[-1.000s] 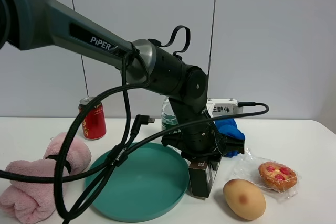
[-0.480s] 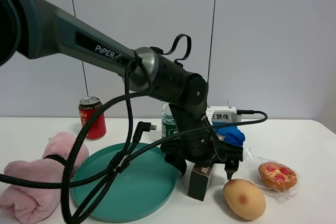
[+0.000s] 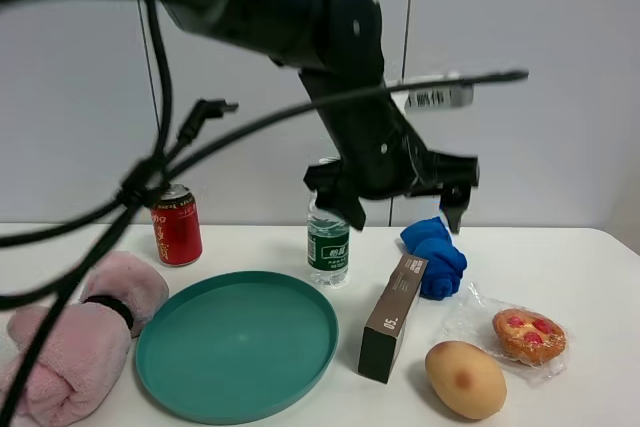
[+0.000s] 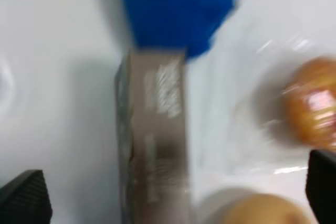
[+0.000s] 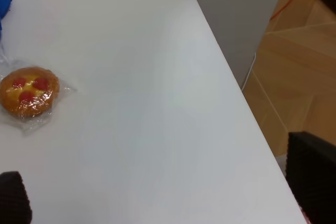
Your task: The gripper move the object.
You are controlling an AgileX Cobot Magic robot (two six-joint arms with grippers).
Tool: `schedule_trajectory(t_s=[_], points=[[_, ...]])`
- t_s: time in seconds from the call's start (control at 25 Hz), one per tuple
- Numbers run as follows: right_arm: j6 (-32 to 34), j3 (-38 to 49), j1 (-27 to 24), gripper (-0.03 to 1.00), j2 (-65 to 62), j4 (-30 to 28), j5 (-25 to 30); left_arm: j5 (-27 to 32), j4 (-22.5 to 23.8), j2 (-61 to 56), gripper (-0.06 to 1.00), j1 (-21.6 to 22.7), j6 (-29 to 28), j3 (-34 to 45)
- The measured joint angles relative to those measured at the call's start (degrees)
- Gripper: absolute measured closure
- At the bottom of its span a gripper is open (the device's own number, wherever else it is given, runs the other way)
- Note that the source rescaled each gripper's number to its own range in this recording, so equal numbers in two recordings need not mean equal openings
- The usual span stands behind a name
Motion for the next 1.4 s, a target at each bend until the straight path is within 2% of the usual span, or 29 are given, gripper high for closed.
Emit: schedule_trajectory(t_s=[0.08,0.16,0.32,0.44,0.56,0.76,0.96,1.08,1.2,1.4], points=[[0.0,0.0,0.0,-0.03,0.0,0.0,0.0,0.1,1.5,-3.9,-0.05,0.0,0.3,0.0],[0.0,0.0,0.0,-0.03,0.0,0.0,0.0,-0.2,4.8,-7.8,-0.05,0.0,0.5,0.0],[0.0,0.0,0.0,-0.03,0.0,0.0,0.0,-3.2,15.8,-14.0,-0.05,0.4,0.5,0.0],[0.0,0.0,0.0,-0.03,0.0,0.0,0.0,-4.7,23.6,-17.3,-0.05,3.6,0.5,0.0],[0.0,0.0,0.0,-0.03,0.0,0.0,0.0,-4.7,27.1,-19.3,-0.05,9.9,0.5,0.0],[0.0,0.0,0.0,-0.03,0.0,0.0,0.0,-3.2,27.6,-22.7,-0.05,20.6,0.5,0.0],[0.0,0.0,0.0,-0.03,0.0,0.0,0.0,2.2,27.5,-26.8,-0.05,31.7,0.6,0.0],[0.0,0.0,0.0,-0.03,0.0,0.0,0.0,5.8,25.7,-29.5,-0.05,38.0,0.8,1.1],[0.0,0.0,0.0,-0.03,0.0,0.0,0.0,6.1,22.5,-34.0,-0.05,44.0,2.3,5.9],[0.0,0.0,0.0,-0.03,0.0,0.0,0.0,4.4,19.2,-45.9,-0.05,52.5,5.3,21.5]])
